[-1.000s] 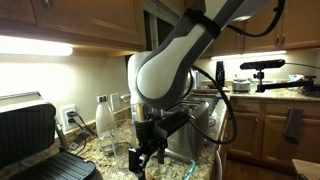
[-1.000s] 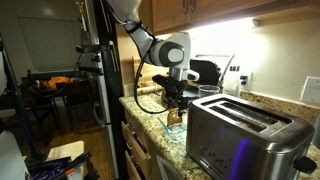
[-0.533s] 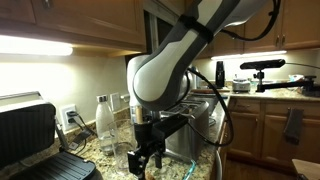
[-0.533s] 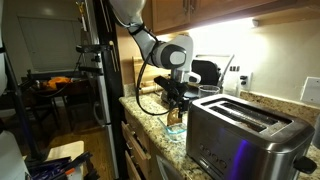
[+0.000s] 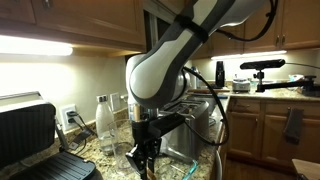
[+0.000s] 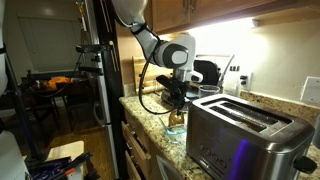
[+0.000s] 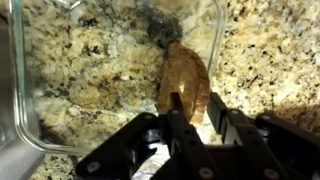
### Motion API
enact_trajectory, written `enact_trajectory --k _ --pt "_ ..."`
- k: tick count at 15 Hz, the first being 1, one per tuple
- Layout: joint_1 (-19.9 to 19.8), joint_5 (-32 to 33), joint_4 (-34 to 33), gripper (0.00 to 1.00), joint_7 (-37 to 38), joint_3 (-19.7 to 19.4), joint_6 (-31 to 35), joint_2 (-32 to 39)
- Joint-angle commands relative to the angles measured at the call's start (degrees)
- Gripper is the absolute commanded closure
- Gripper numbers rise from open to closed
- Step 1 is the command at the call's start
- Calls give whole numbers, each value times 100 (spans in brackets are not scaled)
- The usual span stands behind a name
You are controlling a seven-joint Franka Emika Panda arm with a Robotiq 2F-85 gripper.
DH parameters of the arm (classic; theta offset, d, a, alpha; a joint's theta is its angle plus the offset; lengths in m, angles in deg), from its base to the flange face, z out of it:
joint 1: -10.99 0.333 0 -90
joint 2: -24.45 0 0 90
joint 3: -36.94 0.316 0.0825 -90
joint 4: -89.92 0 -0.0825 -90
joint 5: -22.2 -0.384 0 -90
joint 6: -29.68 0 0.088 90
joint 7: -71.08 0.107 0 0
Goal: Place one slice of bread from the bowl in each of the two slots on the toaster
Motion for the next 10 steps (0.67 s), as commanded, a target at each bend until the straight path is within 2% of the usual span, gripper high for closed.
enact_trajectory --k 1,10 --pt "-21 -133 -51 94 -172 -30 33 36" --pt "-10 -20 -7 92 11 -170 -6 -183"
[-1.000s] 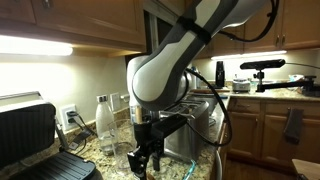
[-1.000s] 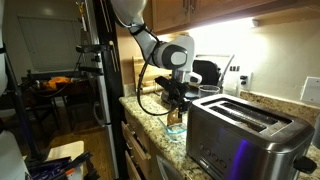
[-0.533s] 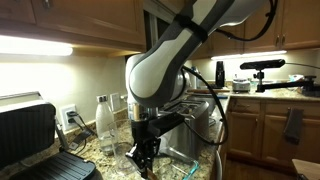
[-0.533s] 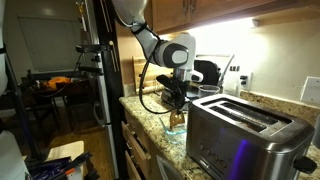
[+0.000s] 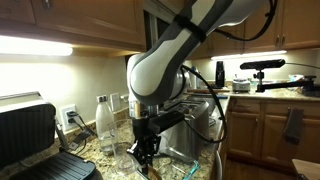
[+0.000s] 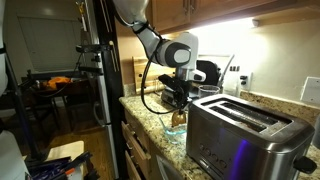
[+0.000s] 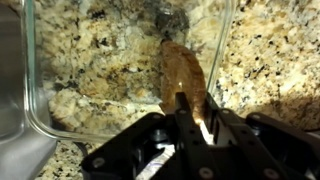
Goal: Place one slice of bread from the bowl in each of the two slots on the toaster
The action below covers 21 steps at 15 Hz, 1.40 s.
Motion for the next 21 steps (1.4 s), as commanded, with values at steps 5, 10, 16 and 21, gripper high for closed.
enact_trajectory --k 5,10,16,21 --pt "24 68 210 93 285 -244 111 -587" --pt "47 154 311 93 791 -375 164 -994" --pt "56 675 485 93 1883 -516 193 -1522" --pt "-7 1407 655 93 3041 -571 220 -1951"
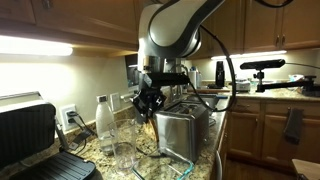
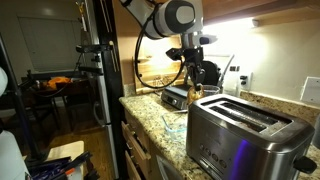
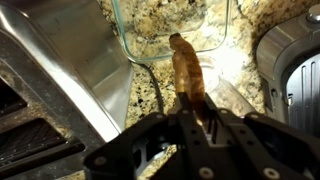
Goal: Place one slice of bread from the bowl in each of the two slots on the toaster
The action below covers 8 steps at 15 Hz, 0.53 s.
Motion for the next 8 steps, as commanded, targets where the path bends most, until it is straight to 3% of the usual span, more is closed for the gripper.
enact_trajectory --k 1,8 --pt "-40 643 463 93 1060 -74 198 -600" --pt "-347 1567 478 93 2611 -36 76 -942"
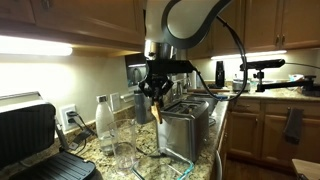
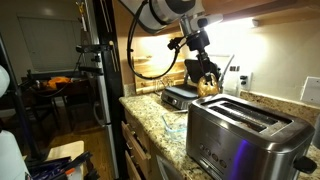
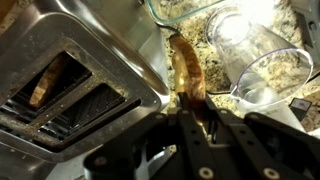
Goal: Place one slice of bread from the bowl in each of the two slots on the toaster
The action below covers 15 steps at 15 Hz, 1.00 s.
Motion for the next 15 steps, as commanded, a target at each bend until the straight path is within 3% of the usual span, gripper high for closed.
enact_trajectory --k 1,15 --pt "-193 427 317 93 782 14 66 -393" --pt "-815 634 580 93 1957 -81 -35 -872"
